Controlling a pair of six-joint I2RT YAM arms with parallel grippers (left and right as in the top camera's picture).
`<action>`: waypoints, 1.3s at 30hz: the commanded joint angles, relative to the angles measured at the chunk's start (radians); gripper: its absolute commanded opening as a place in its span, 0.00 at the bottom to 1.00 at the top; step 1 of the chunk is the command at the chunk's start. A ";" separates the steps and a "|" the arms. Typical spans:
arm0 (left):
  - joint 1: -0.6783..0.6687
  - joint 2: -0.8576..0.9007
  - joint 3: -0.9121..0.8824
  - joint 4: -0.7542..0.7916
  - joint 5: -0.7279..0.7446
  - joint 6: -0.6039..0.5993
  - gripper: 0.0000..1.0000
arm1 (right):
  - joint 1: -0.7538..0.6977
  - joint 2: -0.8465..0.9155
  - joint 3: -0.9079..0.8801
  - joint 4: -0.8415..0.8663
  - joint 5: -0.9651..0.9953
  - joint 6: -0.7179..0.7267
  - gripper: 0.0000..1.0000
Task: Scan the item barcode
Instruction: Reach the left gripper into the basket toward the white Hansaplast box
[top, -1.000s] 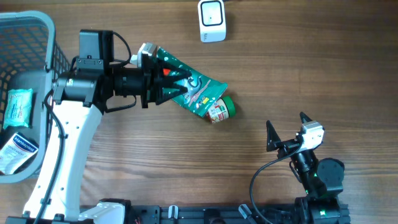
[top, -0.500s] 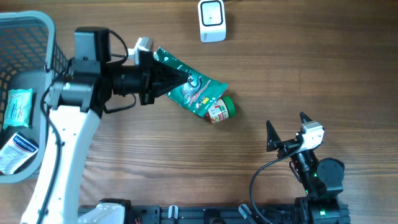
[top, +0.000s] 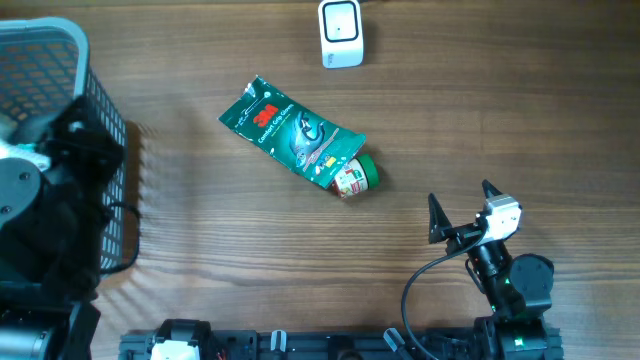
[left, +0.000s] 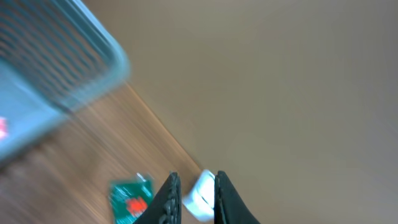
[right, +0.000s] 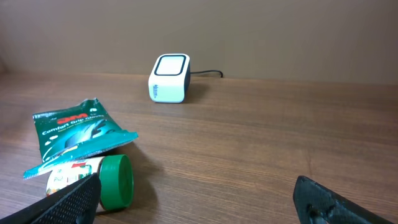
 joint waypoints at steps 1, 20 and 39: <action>0.003 0.006 0.000 0.023 -0.440 0.032 0.15 | -0.003 -0.001 -0.001 0.006 0.004 -0.007 1.00; 0.604 0.314 0.000 -0.033 -0.220 0.020 1.00 | -0.003 -0.001 -0.001 0.006 0.004 -0.006 1.00; 0.879 1.009 0.000 -0.200 -0.016 -0.262 1.00 | -0.003 -0.001 -0.001 0.006 0.004 -0.007 1.00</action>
